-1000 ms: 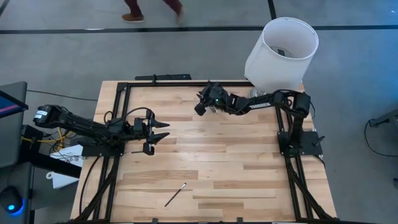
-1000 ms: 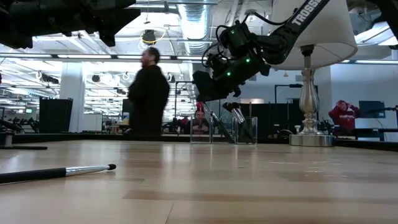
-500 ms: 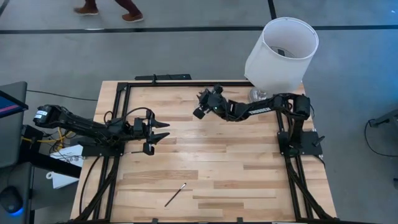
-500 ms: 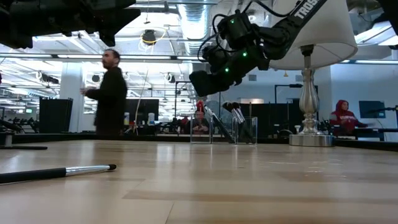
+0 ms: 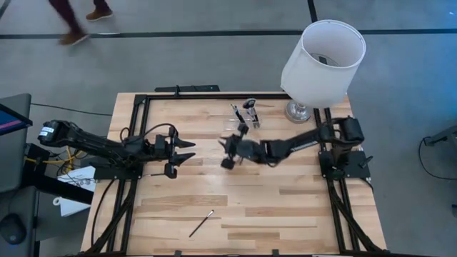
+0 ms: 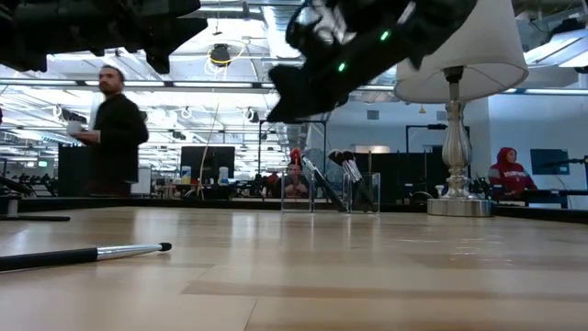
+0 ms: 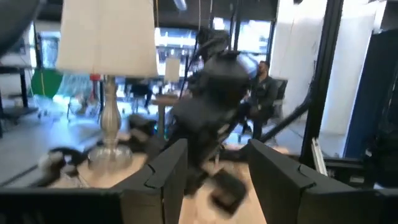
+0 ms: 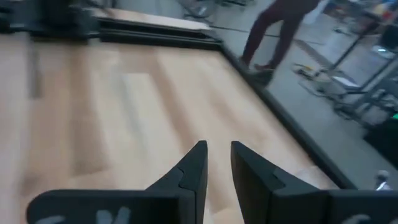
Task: Put items in baskets/containers
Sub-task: Put the silver eyeshadow brush into the transparent organizer
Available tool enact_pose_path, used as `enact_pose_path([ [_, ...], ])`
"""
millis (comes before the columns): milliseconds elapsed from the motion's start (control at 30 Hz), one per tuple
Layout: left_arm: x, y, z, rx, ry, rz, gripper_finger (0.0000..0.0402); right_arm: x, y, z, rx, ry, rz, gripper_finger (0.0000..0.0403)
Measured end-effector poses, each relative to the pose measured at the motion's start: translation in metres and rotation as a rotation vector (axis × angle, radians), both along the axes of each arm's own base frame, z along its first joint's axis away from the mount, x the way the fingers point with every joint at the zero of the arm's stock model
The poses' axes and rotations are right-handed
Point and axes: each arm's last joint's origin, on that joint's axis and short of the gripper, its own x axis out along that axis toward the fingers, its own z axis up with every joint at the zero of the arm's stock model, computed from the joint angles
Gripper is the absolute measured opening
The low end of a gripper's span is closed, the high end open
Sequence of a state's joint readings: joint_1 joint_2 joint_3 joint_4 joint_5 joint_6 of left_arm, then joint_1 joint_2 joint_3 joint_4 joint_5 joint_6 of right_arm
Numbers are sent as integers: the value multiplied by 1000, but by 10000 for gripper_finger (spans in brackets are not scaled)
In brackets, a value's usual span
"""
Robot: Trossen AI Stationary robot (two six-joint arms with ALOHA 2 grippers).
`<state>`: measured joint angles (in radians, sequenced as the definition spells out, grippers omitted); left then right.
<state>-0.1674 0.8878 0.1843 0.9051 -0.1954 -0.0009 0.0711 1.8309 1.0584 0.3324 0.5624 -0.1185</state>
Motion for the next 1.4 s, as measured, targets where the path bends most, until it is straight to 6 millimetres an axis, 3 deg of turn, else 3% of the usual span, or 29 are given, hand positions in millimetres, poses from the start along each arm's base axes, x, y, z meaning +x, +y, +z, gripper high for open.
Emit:
enact_pose_path([
  [167,8,-5,1,8,170,44,163,-17,50,10,87,33,81,63],
  [333,15,-17,15,-2,337,14,163,-40,94,3,156,149,132,63],
  [467,15,-28,26,6,445,-13,163,-56,120,-4,161,205,137,63],
  [600,8,-30,26,-1,652,79,163,-66,135,-6,135,222,130,63],
  [800,0,-30,20,-103,953,90,163,-67,140,-4,119,180,117,63],
  [900,12,-40,12,-135,984,31,163,-64,137,-2,118,159,101,63],
  [1133,53,-77,-35,-149,1182,-8,163,-61,129,-3,115,166,79,63],
  [1400,89,-132,-36,-101,1192,-78,163,-64,132,-5,147,168,62,63],
])
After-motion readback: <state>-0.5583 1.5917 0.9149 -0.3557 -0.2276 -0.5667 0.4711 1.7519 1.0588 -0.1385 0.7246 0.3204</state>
